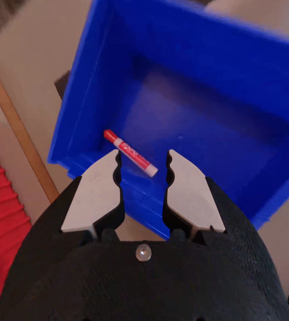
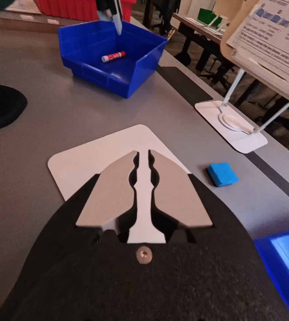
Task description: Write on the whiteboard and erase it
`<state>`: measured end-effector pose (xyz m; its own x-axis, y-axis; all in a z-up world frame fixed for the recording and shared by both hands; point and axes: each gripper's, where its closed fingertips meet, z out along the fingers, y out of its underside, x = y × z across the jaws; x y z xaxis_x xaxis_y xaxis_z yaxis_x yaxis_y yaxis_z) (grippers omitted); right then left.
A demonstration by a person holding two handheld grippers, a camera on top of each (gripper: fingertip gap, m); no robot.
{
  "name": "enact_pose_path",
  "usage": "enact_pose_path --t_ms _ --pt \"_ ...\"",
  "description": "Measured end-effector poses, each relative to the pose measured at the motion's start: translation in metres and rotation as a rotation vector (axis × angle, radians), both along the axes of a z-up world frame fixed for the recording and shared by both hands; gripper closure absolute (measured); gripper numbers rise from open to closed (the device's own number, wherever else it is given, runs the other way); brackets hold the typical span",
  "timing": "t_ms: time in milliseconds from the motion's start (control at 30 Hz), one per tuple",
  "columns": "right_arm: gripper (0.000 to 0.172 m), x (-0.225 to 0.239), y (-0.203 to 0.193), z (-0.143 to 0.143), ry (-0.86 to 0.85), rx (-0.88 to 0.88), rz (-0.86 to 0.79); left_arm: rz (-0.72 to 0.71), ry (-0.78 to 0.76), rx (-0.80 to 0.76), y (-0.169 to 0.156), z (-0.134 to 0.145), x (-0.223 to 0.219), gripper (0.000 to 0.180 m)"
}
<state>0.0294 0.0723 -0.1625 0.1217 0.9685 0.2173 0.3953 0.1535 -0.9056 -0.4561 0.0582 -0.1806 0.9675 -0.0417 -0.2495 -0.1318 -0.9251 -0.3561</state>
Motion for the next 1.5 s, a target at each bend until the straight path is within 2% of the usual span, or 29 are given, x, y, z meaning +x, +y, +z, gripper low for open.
enact_pose_path --t_ms 67,100,233,300,400,433,500,567,600,667,733,767,800,833,867,933,1000,1033,1067,1200,1267,1333,1433,1467,1500 --pt "0.139 0.022 0.016 -0.004 0.016 -0.063 -0.072 0.057 -0.006 -0.146 0.001 -0.025 -0.013 0.130" --pt "0.134 0.031 0.022 -0.004 0.031 -0.108 -0.092 0.085 0.003 -0.207 0.004 -0.035 -0.018 0.130" --pt "0.129 0.047 0.018 -0.002 0.087 -0.202 -0.094 0.236 0.103 -0.500 -0.005 -0.072 -0.039 0.118" --pt "0.128 0.052 0.013 -0.006 0.077 -0.182 -0.091 0.308 0.124 -0.560 -0.009 -0.084 -0.048 0.119" --pt "0.126 0.053 0.001 -0.011 0.046 -0.176 -0.063 0.320 0.086 -0.584 -0.012 -0.095 -0.050 0.154" --pt "0.126 0.051 -0.003 -0.012 0.043 -0.171 -0.049 0.304 0.044 -0.562 -0.010 -0.095 -0.047 0.155" --pt "0.126 0.045 -0.009 -0.008 0.043 -0.155 -0.019 0.166 -0.153 -0.437 0.007 -0.092 -0.014 0.161" --pt "0.125 0.038 -0.014 -0.002 0.054 -0.124 -0.009 0.009 -0.173 -0.227 0.026 -0.064 0.012 0.161" --pt "0.123 0.033 -0.016 0.001 0.068 -0.104 -0.011 -0.094 -0.256 -0.054 0.038 -0.039 0.042 0.161" --pt "0.116 0.020 -0.021 0.005 0.104 -0.075 -0.012 -0.273 -0.489 0.383 0.050 0.038 0.117 0.161" --pt "0.114 0.001 -0.029 0.015 0.171 -0.056 -0.008 -0.518 -0.768 0.791 0.026 0.121 0.204 0.162" --pt "0.112 -0.010 -0.032 0.021 0.209 -0.042 -0.019 -0.608 -0.931 0.954 0.005 0.151 0.244 0.162" --pt "0.109 -0.022 -0.036 0.030 0.249 -0.015 -0.035 -0.638 -1.096 1.091 -0.014 0.172 0.276 0.162" --pt "0.104 -0.032 -0.040 0.042 0.291 0.033 -0.051 -0.590 -1.250 1.194 -0.027 0.181 0.302 0.162" --pt "0.097 -0.042 -0.047 0.055 0.324 0.096 -0.054 -0.537 -1.410 1.210 -0.036 0.178 0.329 0.162" --pt "0.089 -0.057 -0.064 0.084 0.374 0.262 -0.050 -0.519 -1.666 1.075 -0.053 0.160 0.385 0.162" --pt "0.089 -0.067 -0.081 0.105 0.397 0.412 -0.032 -0.523 -1.752 0.977 -0.060 0.145 0.423 0.162" --pt "0.098 -0.069 -0.084 0.110 0.392 0.472 -0.036 -0.548 -1.817 0.941 -0.067 0.145 0.434 0.162" --pt "0.094 -0.071 -0.087 0.113 0.394 0.521 -0.032 -0.557 -1.881 0.913 -0.072 0.149 0.440 0.162" --pt "0.111 -0.067 -0.099 0.122 0.431 0.687 -0.012 -0.570 -1.894 0.990 -0.079 0.156 0.445 0.163" --pt "0.121 -0.064 -0.102 0.123 0.440 0.689 0.006 -0.567 -1.904 1.004 -0.081 0.155 0.444 0.162" --pt "0.152 -0.053 -0.098 0.130 0.477 0.703 -0.015 -0.574 -1.875 1.000 -0.082 0.150 0.443 0.162" --pt "0.152 -0.048 -0.099 0.121 0.410 0.649 0.066 -0.646 -1.812 0.919 -0.086 0.141 0.447 0.162" --pt "0.152 -0.044 -0.100 0.121 0.415 0.632 0.085 -0.687 -1.763 0.910 -0.086 0.138 0.445 0.158" --pt "0.152 -0.040 -0.102 0.120 0.417 0.604 0.113 -0.693 -1.708 0.929 -0.083 0.137 0.437 0.146"
